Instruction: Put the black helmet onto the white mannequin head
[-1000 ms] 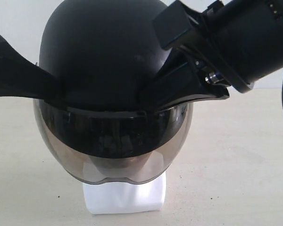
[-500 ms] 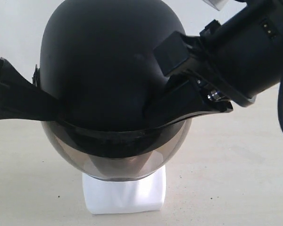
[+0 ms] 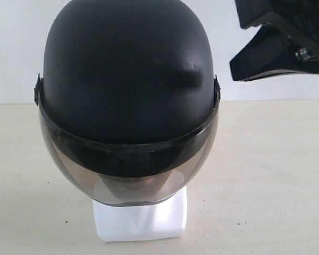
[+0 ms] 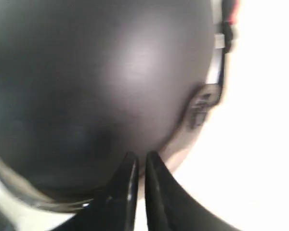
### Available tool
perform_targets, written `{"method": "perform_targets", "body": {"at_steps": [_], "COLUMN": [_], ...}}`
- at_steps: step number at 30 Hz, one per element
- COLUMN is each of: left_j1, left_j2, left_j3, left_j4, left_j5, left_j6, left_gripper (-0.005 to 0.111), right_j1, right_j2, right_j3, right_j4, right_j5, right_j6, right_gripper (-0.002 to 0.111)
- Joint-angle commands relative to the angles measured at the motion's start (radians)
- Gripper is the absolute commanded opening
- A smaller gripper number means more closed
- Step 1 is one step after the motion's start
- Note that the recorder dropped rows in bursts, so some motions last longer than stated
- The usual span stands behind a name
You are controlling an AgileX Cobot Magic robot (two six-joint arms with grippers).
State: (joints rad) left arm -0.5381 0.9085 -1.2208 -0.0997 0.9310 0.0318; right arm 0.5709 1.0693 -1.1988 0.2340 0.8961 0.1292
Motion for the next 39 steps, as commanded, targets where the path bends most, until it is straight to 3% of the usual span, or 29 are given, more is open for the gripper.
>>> {"method": "perform_targets", "body": {"at_steps": [1, 3, 7, 11, 16, 22, 32, 39], "left_j1": [-0.001, -0.001, -0.001, -0.001, -0.001, -0.001, -0.001, -0.001], "left_j2": [0.009, 0.035, 0.052, 0.051, -0.022, -0.119, -0.189, -0.203], "left_j3": [-0.006, -0.006, -0.006, -0.006, -0.006, 0.025, 0.144, 0.164], "left_j4": [0.318, 0.375, 0.289, 0.306, 0.161, 0.033, -0.019, -0.024], "left_j5": [0.007, 0.013, 0.013, 0.055, 0.078, 0.061, 0.057, 0.042], "left_j6": [-0.174, -0.215, -0.224, -0.214, -0.214, -0.186, -0.184, -0.184], "left_gripper": [0.004, 0.004, 0.004, 0.004, 0.004, 0.004, 0.004, 0.004], "right_j1": [-0.004, -0.004, -0.004, -0.004, -0.004, -0.004, -0.004, -0.004], "right_j2": [0.001, 0.011, 0.009, 0.011, -0.012, -0.051, -0.154, -0.199], "right_j3": [-0.002, 0.0, 0.0, 0.0, 0.0, 0.0, 0.001, 0.001], "right_j4": [-0.245, -0.322, -0.339, -0.407, -0.428, -0.471, -0.471, -0.468], "right_j5": [-0.003, -0.002, 0.022, 0.066, 0.105, 0.325, 0.325, 0.325], "right_j6": [0.149, 0.202, 0.19, 0.19, 0.194, 0.194, 0.193, 0.193], "right_gripper": [0.006, 0.006, 0.006, 0.006, 0.006, 0.006, 0.006, 0.006]}}
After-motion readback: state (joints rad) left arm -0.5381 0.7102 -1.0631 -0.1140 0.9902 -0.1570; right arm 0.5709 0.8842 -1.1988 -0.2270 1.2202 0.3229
